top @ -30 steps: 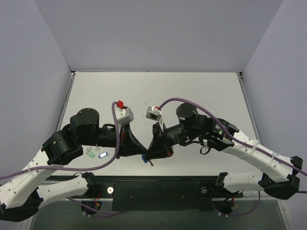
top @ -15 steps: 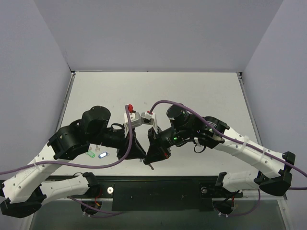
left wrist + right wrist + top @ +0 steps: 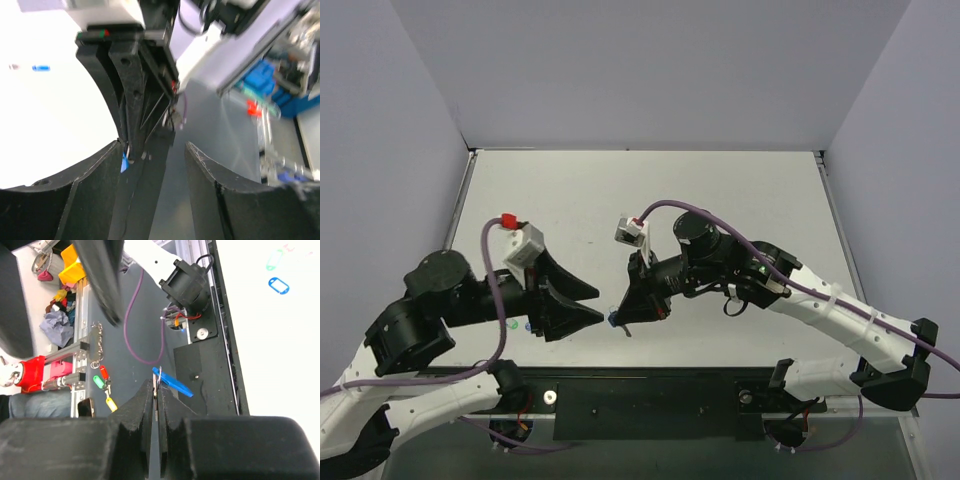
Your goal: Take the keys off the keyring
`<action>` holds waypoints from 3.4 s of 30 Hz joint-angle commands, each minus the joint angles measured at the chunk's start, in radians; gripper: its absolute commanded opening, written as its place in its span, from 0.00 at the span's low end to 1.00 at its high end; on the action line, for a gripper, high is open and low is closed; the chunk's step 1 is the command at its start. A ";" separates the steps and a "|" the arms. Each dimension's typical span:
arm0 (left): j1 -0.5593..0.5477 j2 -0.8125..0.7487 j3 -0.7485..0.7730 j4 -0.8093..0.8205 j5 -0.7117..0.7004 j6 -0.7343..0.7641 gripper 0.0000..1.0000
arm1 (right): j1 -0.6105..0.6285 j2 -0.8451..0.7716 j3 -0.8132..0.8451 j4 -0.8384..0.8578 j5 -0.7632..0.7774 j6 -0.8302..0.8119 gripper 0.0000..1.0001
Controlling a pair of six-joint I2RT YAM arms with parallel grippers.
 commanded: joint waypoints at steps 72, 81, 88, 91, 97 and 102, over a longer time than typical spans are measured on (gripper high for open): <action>-0.006 -0.181 -0.247 0.349 -0.323 -0.270 0.50 | -0.185 -0.365 -0.400 0.349 0.514 0.493 0.00; -0.004 -0.041 -0.119 0.266 -0.171 -0.265 0.44 | -0.193 -0.403 -0.471 0.511 0.356 0.481 0.00; -0.004 -0.055 -0.197 0.440 -0.070 -0.316 0.40 | -0.193 -0.438 -0.495 0.613 0.293 0.502 0.00; -0.006 -0.043 -0.217 0.480 -0.064 -0.320 0.39 | -0.191 -0.435 -0.498 0.672 0.244 0.522 0.00; -0.004 0.002 -0.207 0.556 -0.027 -0.319 0.38 | -0.168 -0.444 -0.497 0.692 0.190 0.499 0.00; -0.004 0.039 -0.159 0.496 -0.029 -0.270 0.38 | -0.124 -0.455 -0.483 0.673 0.162 0.456 0.00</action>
